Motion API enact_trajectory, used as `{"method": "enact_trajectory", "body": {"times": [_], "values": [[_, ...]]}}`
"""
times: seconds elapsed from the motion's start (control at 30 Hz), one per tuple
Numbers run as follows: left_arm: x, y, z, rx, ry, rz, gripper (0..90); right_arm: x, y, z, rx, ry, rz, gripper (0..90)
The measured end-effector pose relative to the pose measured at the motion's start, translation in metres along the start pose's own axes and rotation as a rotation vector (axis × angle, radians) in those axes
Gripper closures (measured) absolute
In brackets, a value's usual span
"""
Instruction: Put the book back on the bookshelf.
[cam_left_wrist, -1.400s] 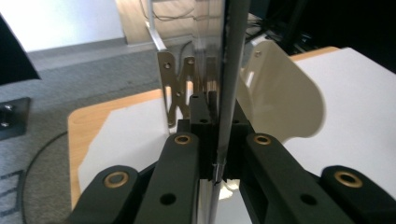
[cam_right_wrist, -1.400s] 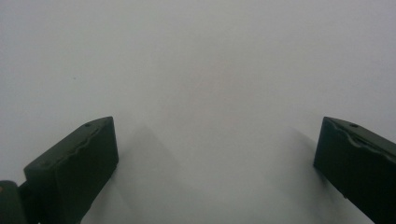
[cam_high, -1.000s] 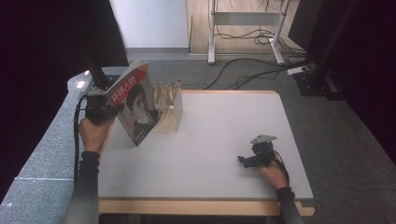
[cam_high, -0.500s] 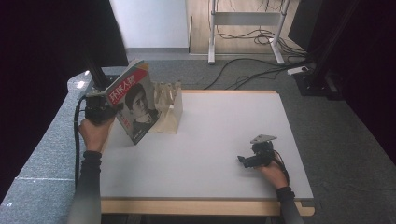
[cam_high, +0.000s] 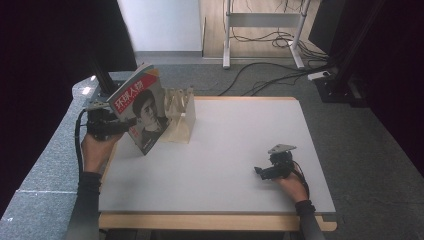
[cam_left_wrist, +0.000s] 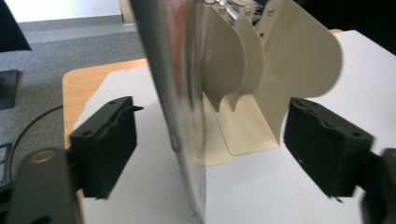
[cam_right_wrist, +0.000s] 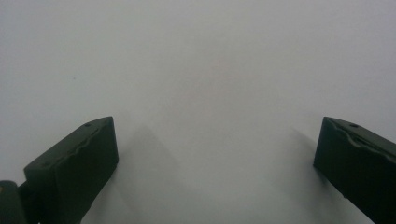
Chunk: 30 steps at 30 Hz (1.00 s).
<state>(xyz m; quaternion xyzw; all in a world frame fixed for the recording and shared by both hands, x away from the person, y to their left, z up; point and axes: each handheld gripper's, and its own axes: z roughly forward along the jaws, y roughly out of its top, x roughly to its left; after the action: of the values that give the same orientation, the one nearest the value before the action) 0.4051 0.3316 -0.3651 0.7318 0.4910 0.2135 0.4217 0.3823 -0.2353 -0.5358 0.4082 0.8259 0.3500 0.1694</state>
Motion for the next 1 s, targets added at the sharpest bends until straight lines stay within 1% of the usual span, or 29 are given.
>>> {"method": "enact_trajectory", "body": {"times": [0.03, 0.2, 0.27, 0.47, 0.57, 0.63, 0.73, 0.83, 1.0], "values": [[-0.002, -0.001, -0.002, 0.0, -0.003, 0.004, 14.3, 0.0, 0.0, 0.0, 0.0, 0.0, 0.0, 0.0], [-0.01, -0.01, -0.014, -0.005, -0.022, 0.032, 12.9, 0.0, 0.0, 0.0, 0.0, 0.0, 0.001, 0.0], [-0.014, -0.014, -0.02, -0.011, -0.045, 0.04, 11.8, 0.0, 0.0, 0.0, 0.0, 0.0, 0.001, 0.0], [-0.025, -0.026, -0.033, -0.031, -0.09, 0.049, 10.6, 0.0, 0.0, 0.0, 0.0, 0.0, 0.001, 0.0], [-0.033, -0.029, -0.036, -0.027, -0.104, 0.076, 9.3, 0.0, 0.0, 0.0, 0.0, 0.0, 0.001, 0.0], [-0.039, -0.03, -0.035, -0.024, -0.119, 0.092, 7.8, 0.0, 0.0, 0.0, 0.0, 0.0, 0.001, 0.0], [-0.047, -0.031, -0.031, -0.024, -0.141, 0.104, 4.1, 0.0, 0.0, 0.0, 0.0, 0.0, 0.001, 0.0], [-0.057, -0.032, -0.021, -0.011, -0.16, 0.122, 0.1, 0.0, 0.0, 0.0, 0.0, -0.001, 0.001, 0.0], [-0.075, -0.035, -0.004, 0.011, -0.205, 0.159, 0.0, 0.0, 0.0, 0.0, 0.001, -0.001, 0.002, 0.0]]}}
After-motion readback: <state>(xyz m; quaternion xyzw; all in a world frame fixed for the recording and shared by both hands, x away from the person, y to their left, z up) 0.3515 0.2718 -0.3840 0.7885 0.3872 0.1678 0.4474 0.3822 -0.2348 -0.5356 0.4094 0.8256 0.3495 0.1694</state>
